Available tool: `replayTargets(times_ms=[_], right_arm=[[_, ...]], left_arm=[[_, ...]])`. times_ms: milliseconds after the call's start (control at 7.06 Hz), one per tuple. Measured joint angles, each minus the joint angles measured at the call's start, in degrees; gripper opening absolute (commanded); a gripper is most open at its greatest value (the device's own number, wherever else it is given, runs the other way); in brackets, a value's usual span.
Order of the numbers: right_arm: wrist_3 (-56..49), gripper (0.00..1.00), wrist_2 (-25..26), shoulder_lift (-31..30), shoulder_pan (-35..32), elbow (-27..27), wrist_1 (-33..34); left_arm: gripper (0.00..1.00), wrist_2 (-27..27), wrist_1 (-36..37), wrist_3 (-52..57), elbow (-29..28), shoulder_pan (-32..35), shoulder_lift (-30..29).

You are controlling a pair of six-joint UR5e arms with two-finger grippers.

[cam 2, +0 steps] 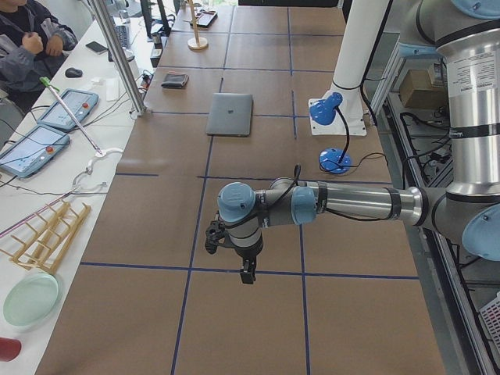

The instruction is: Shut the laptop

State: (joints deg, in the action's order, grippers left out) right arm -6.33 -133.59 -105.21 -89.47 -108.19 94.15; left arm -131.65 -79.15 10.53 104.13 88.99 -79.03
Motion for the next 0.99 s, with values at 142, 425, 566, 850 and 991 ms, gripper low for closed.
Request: replayTargets(times_ms=[142,425,566,850,991], right_arm=[[0.0,1.0,0.0,0.0,0.01,0.0,0.04],[0.0,1.0,-0.06,0.0,0.07,0.0,0.07],[0.0,1.0,-0.08,0.0,0.08,0.01,0.07],[0.0,1.0,-0.09,0.0,0.09,0.02,0.07],[0.0,1.0,-0.09,0.0,0.07,0.03,0.07]], left_arm=[[1.0,-0.06,-0.07,0.01,0.25,-0.02,0.02],[1.0,-0.09,-0.12,0.01,0.46,-0.04,0.02],[1.0,-0.1,-0.13,0.01,0.54,-0.04,0.02],[1.0,-0.1,-0.13,0.01,0.56,-0.05,0.02],[1.0,-0.1,-0.13,0.01,0.57,-0.05,0.02]])
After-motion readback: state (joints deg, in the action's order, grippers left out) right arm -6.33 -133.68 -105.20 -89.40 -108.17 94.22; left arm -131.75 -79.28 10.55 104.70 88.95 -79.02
